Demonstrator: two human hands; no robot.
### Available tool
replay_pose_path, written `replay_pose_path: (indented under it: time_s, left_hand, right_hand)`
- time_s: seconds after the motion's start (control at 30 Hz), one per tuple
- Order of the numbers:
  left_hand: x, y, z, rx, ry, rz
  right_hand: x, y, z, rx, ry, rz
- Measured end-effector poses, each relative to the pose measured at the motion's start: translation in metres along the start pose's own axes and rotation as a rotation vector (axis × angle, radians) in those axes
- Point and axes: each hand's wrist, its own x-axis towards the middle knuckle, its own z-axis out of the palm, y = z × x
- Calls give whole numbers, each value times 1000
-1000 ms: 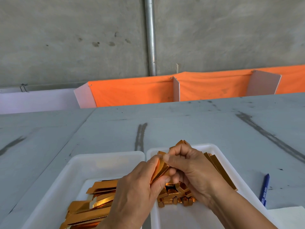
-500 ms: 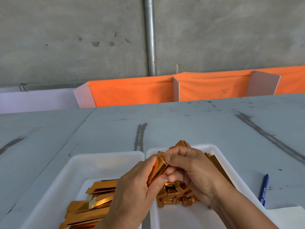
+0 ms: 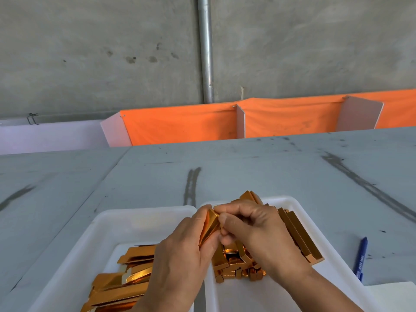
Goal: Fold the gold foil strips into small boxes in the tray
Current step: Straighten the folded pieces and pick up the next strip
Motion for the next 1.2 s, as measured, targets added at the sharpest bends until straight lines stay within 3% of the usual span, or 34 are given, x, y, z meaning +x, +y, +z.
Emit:
replay_pose_path:
  time_s: [0.17, 0.43, 0.57, 0.9, 1.2]
  left_hand:
    - [-1, 9, -1, 140, -28, 2]
    - [-3, 2, 0, -111, -23, 21]
    - [-2, 3, -1, -108, 0, 30]
    - [-1, 3, -2, -46, 39, -19]
    - [1, 5, -1, -124, 17, -47]
  right_hand:
    - [3, 3, 4, 123, 51, 125]
    - [8, -2, -9, 334, -120, 238]
    - [9, 0, -9, 323, -107, 218]
    - [1, 6, 1, 26, -7, -16]
    - [5, 4, -1, 176, 13, 106]
